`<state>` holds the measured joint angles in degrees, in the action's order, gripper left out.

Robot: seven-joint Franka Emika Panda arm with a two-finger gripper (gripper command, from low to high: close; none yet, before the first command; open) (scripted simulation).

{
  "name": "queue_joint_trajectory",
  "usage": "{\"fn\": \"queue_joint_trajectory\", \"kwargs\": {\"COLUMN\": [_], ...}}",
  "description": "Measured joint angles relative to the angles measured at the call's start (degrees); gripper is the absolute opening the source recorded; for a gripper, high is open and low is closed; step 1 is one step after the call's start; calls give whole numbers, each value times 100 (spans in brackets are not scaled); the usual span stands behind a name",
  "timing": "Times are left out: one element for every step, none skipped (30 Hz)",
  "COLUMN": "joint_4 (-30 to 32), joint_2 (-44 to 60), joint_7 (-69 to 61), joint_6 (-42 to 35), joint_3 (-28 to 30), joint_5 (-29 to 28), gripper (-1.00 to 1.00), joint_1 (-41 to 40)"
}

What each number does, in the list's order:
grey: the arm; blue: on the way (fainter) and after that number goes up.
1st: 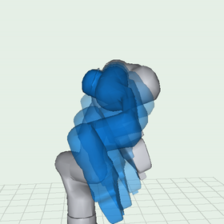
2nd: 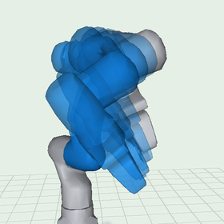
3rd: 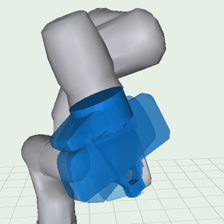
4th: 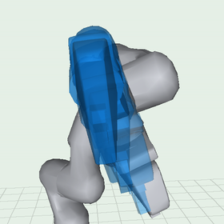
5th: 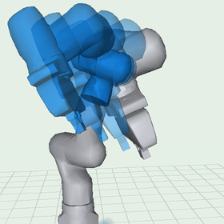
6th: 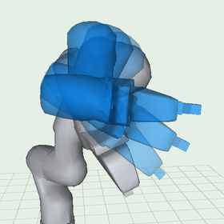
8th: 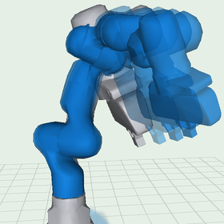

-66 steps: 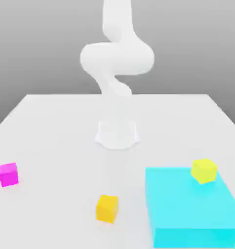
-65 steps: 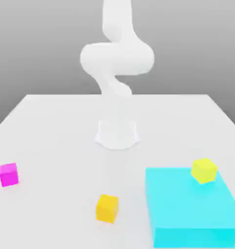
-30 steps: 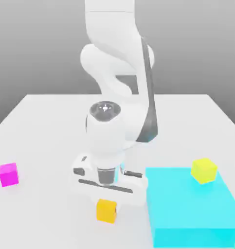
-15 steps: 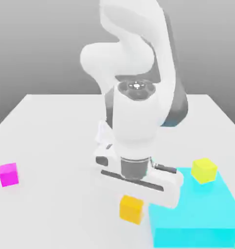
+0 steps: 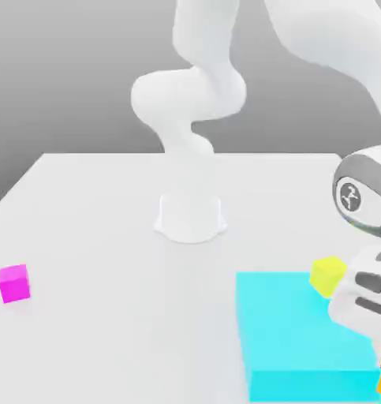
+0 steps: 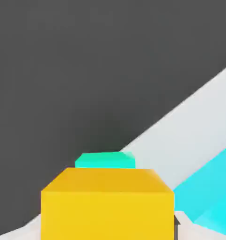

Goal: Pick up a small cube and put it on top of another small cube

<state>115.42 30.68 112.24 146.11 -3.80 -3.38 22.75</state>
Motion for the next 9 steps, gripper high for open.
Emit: {"fn": "queue_joint_trajectory", "kwargs": {"joint_4": [0, 0, 0, 0, 0, -10, -7, 2, 14], "joint_2": [0, 0, 0, 0, 0, 70, 1, -138, -311], "joint_7": [0, 0, 0, 0, 0, 13, 12, 4, -8], "joint_6": [0, 0, 0, 0, 0, 55, -14, -144, -305], "joint_3": [0, 0, 0, 0, 0, 8, 2, -9, -22], "joint_5": [0, 0, 0, 0, 0, -9, -4, 9, 28], "gripper": [100, 100, 100, 100, 100, 100, 100, 100, 100], "joint_1": [0, 0, 0, 0, 0, 10, 9, 2, -7]}}
